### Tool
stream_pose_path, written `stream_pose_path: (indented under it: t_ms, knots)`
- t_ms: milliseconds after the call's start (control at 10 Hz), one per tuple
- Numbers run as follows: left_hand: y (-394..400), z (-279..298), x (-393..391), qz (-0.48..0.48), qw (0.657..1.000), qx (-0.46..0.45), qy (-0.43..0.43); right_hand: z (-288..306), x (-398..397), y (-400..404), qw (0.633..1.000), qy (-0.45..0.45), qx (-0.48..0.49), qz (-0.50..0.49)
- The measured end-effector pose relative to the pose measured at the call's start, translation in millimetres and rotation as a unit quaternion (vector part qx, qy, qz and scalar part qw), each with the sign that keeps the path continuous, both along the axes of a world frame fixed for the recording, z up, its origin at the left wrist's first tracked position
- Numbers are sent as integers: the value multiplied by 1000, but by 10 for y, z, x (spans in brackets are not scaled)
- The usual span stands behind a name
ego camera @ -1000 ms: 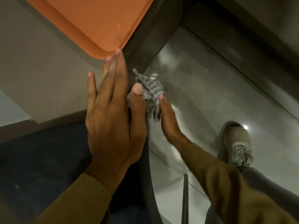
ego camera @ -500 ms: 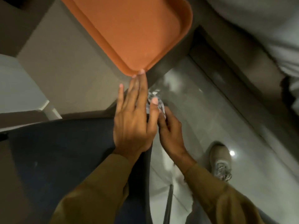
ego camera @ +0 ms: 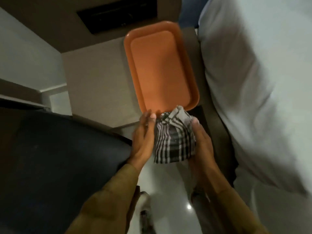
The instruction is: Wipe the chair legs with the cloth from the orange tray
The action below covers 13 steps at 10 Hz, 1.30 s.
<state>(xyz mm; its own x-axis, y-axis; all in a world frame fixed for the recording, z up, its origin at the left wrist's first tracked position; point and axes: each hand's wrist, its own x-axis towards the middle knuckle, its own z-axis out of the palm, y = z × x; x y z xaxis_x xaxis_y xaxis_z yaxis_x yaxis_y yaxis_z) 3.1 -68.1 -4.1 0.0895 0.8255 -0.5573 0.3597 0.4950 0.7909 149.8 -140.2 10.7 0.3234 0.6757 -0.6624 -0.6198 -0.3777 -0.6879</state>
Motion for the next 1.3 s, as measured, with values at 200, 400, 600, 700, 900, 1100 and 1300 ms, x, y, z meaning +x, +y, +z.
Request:
stream_pose_path:
  t_ms: [200, 400, 600, 700, 900, 1100, 1300]
  knots:
    - [96, 292, 374, 83, 945, -192, -252, 232, 400, 413, 998, -7, 37, 47]
    - [208, 324, 480, 242, 947, -120, -175, 179, 685, 595, 964, -201, 26, 175]
    - [339, 118, 404, 153, 984, -41, -81, -182, 746, 775, 938, -276, -16, 207]
    - [515, 6, 446, 59, 998, 25, 19, -328, 767, 911, 911, -342, 4, 231]
    - [811, -319, 544, -6, 984, 118, 136, -536, 770, 1240, 843, -449, 57, 290]
    - [872, -531, 602, -48, 979, 44, 193, -702, 765, 1306, 659, -552, -56, 508]
    - [816, -419, 722, -187, 886, 75, 418, -488, 679, 1370, 583, -611, -85, 528]
